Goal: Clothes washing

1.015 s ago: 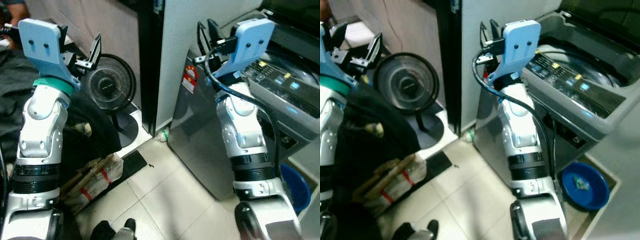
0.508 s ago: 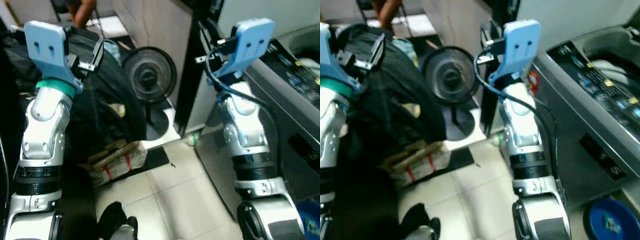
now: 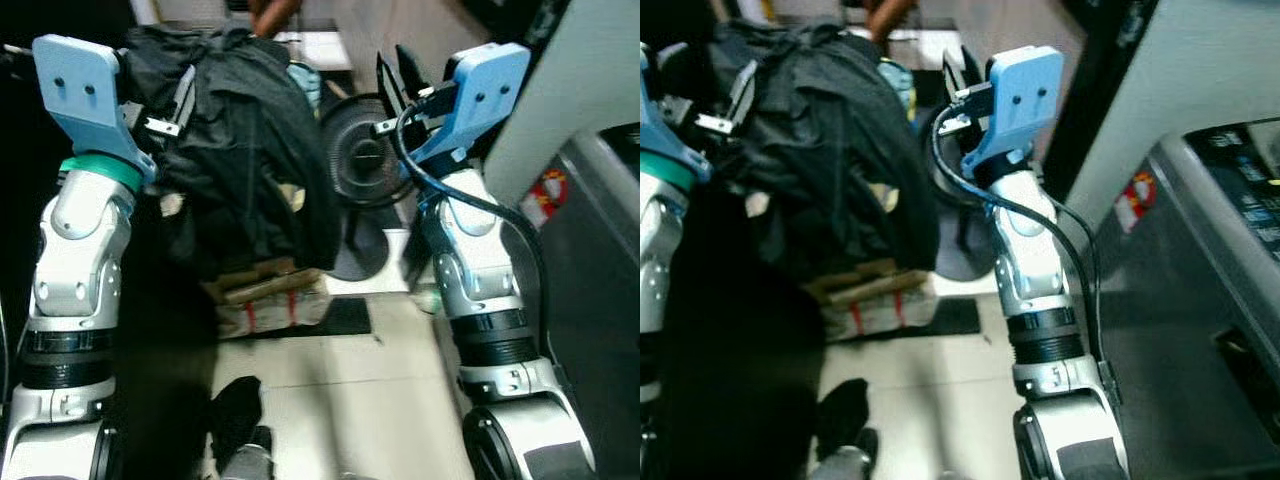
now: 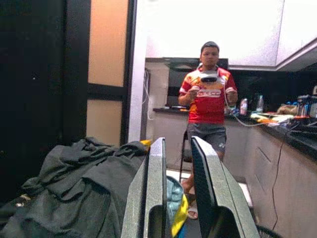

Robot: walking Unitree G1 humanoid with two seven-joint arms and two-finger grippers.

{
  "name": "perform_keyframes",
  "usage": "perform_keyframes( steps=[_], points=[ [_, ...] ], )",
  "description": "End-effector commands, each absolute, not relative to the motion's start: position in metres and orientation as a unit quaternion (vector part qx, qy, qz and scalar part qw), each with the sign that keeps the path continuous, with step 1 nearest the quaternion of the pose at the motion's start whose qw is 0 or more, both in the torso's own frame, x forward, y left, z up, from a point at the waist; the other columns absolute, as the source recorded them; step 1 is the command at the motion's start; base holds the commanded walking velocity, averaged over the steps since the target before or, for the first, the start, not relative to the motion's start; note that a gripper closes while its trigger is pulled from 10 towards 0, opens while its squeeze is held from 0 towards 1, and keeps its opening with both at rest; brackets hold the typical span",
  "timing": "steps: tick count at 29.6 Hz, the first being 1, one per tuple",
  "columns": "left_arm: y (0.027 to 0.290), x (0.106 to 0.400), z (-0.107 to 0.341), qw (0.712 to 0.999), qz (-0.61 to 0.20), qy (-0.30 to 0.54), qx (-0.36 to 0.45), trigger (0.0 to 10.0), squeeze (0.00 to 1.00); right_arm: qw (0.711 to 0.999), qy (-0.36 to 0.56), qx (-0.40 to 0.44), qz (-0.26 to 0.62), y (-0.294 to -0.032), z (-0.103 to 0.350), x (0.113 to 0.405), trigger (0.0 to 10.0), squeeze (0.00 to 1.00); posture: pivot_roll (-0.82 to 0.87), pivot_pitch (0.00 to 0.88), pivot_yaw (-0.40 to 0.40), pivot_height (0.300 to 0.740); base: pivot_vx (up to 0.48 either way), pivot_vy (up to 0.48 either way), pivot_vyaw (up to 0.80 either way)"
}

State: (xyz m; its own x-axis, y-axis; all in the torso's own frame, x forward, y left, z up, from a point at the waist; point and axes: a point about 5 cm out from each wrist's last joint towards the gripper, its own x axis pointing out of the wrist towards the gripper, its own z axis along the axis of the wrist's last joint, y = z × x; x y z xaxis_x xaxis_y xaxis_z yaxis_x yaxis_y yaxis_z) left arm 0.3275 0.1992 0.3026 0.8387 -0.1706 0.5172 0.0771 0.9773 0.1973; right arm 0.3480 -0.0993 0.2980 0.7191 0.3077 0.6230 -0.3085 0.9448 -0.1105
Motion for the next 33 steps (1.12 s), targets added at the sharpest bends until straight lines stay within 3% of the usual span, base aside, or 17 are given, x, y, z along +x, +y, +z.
perform_keyframes(
  steps=[1, 4, 33],
  points=[
    [0.1997, 0.3280, 0.2997, 0.956, -0.065, -0.270, 0.088, 10.0, 0.00, 0.928, -0.333, 0.002, 0.166, -0.0996, 0.2965, 0.3483, 10.0, 0.00, 0.10, 0.039, 0.014, 0.740, 0.000, 0.000, 0.69],
    [0.1991, 0.3280, 0.2995, 0.956, -0.065, -0.272, 0.087, 10.0, 0.00, 0.929, -0.330, 0.000, 0.169, -0.0975, 0.2957, 0.3481, 10.0, 0.00, 0.10, 0.039, 0.014, 0.740, 0.000, 0.000, 0.00],
    [0.1977, 0.3275, 0.2993, 0.956, -0.063, -0.274, 0.087, 10.0, 0.00, 0.928, -0.330, -0.014, 0.171, -0.0950, 0.2940, 0.3471, 10.0, 0.00, 0.09, 0.043, 0.009, 0.740, 0.384, 0.287, 0.00]
  ],
)
